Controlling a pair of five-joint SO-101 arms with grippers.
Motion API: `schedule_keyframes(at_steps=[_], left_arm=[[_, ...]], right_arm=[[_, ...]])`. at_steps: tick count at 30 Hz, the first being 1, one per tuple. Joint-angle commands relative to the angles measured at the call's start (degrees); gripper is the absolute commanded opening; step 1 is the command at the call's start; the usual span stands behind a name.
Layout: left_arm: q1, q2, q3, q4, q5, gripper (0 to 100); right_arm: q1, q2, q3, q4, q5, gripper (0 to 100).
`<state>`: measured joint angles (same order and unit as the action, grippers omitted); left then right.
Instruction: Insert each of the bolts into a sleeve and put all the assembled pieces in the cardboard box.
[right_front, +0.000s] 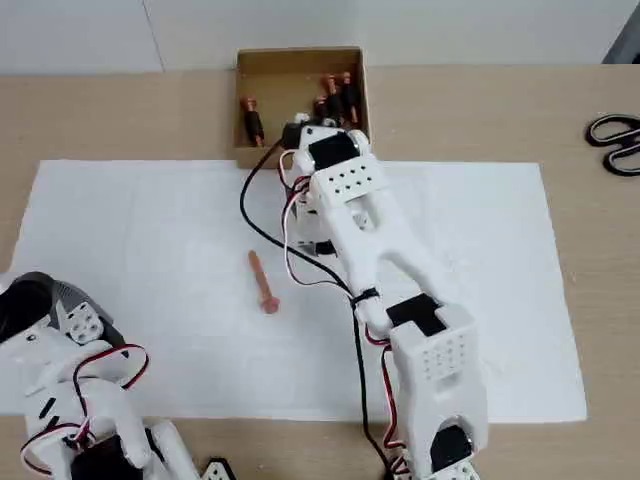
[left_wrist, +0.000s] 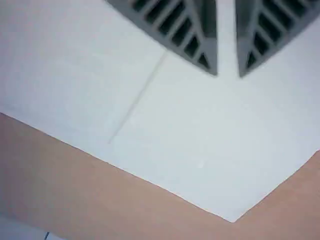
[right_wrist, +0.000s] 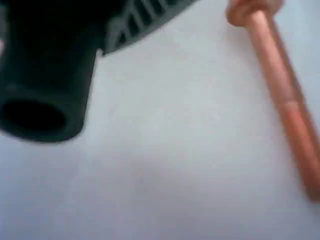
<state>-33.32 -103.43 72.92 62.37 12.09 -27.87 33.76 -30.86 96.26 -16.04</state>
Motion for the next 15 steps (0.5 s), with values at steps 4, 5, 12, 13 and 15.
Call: schedule_keyframes(at_steps=[4, 5, 12, 13, 15], left_arm=[[0.4, -0.6, -2.1, 0.0, 0.1, 2], [0.4, -0.6, -2.1, 0.0, 0.1, 2], [0.4, -0.6, -2.1, 0.1, 0.1, 2], [0.4, -0.6, -2.1, 0.1, 0.1, 2], [0.4, -0.6, -2.1, 0.1, 0.2, 2]], right_arm=[[0.7, 0.8, -0.5, -0.5, 8.9, 0.9], [0.9, 0.8, -0.5, -1.2, 9.3, 0.9], [5.1, 1.9, -0.4, -4.8, 9.4, 0.9], [5.4, 2.2, -0.4, -4.9, 9.4, 0.9], [5.7, 2.8, -0.4, -5.0, 9.4, 1.1]])
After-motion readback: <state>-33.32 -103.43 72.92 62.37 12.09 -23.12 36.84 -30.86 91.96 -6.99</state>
